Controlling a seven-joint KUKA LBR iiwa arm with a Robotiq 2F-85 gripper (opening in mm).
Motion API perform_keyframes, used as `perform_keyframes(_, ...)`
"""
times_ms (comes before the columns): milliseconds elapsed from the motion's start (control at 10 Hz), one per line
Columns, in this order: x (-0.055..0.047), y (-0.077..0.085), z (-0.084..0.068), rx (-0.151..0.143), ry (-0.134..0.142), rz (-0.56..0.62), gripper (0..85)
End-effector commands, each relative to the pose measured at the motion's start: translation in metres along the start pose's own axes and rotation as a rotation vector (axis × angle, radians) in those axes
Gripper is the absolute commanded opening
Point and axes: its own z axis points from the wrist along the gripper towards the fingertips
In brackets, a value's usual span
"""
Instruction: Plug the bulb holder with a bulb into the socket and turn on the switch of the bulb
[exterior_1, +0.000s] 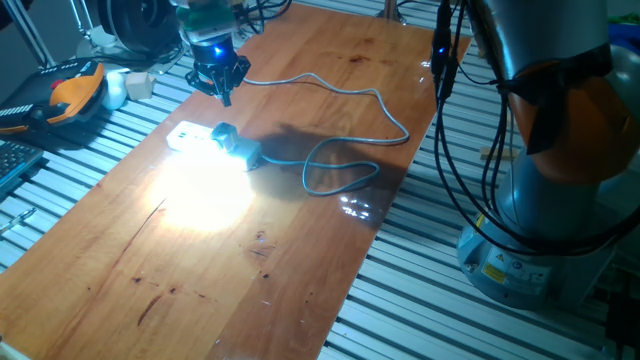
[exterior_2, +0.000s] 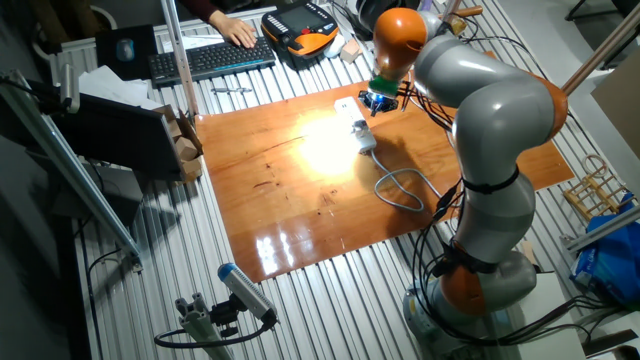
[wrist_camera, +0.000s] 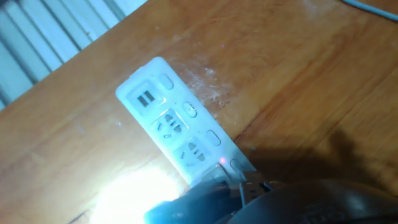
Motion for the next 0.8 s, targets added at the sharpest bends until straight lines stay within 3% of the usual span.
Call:
perform_keyframes(0, 0.0001, 0.0004, 0.0001, -0.048, 0.004, -0.556, 0.0)
perform_keyframes(700, 0.0000, 0.0013, -0.0001, -0.049, 0.003, -0.568, 0.0)
